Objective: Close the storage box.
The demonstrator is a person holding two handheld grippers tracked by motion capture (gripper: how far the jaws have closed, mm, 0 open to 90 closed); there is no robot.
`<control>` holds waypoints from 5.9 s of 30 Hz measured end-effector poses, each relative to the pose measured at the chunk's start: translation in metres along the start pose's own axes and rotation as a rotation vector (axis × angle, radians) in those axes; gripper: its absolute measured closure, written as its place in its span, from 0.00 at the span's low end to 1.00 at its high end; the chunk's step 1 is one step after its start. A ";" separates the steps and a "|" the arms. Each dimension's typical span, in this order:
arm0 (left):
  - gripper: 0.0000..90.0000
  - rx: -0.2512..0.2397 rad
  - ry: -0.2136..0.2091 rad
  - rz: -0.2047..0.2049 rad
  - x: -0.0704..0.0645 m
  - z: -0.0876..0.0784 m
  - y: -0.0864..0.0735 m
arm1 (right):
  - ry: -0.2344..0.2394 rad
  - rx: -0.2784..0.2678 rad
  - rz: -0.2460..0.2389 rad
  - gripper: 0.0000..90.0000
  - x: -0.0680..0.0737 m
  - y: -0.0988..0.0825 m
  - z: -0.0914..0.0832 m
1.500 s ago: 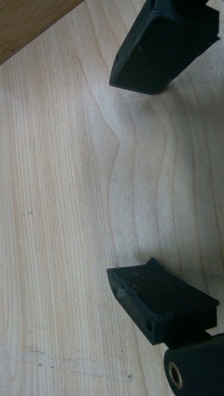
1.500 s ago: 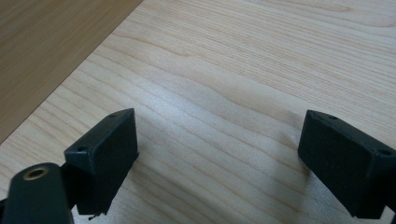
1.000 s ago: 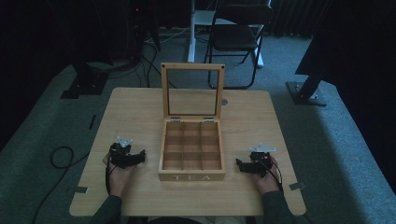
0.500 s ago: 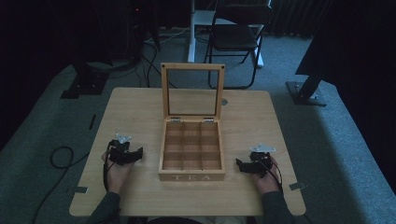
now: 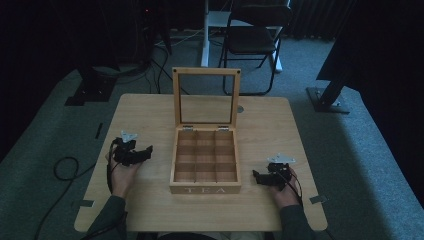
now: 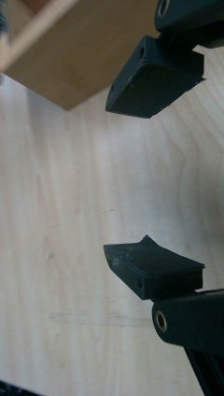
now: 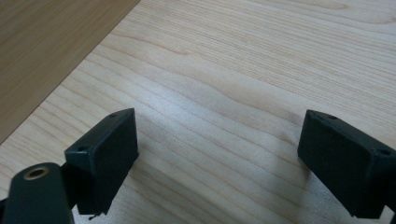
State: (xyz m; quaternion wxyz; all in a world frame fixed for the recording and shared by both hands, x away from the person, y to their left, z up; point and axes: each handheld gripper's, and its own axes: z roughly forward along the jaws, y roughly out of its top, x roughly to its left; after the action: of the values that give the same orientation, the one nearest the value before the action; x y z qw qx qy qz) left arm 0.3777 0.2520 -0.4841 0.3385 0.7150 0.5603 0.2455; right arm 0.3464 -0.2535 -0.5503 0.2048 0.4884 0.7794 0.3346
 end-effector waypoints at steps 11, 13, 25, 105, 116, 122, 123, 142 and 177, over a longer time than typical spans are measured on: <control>0.30 -0.075 -0.041 0.022 -0.002 -0.013 0.032 | 0.000 0.001 0.000 0.13 0.000 0.000 0.000; 0.30 -0.087 -0.049 0.029 -0.003 -0.014 0.038 | 0.000 0.000 -0.001 0.13 0.000 0.000 0.000; 0.30 -0.132 -0.061 0.055 -0.008 -0.022 0.073 | 0.000 -0.001 -0.002 0.13 0.000 0.000 0.000; 0.49 -0.170 -0.176 0.128 -0.061 0.045 0.176 | 0.007 0.000 -0.008 0.13 0.002 0.000 0.000; 0.45 -0.184 -0.176 0.153 -0.066 0.051 0.197 | 0.007 0.000 -0.009 0.13 0.002 0.000 0.000; 0.43 -0.184 -0.188 0.156 -0.067 0.053 0.203 | 0.007 0.000 -0.009 0.13 0.002 0.000 0.000; 0.43 -0.188 -0.196 0.145 -0.066 0.053 0.203 | 0.007 0.000 -0.009 0.13 0.002 0.000 0.000; 0.49 -0.269 -0.268 0.073 -0.069 0.013 0.179 | 0.002 0.001 -0.005 0.13 0.003 -0.001 -0.001; 0.44 -0.305 -0.265 0.152 -0.091 -0.061 0.128 | -0.001 0.000 -0.003 0.13 0.004 -0.001 -0.001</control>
State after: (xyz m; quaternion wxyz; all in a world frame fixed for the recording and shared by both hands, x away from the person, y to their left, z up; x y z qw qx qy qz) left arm 0.3913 0.1583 -0.3446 0.4942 0.7216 0.4117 0.2561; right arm 0.3441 -0.2507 -0.5503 0.2056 0.4874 0.7800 0.3344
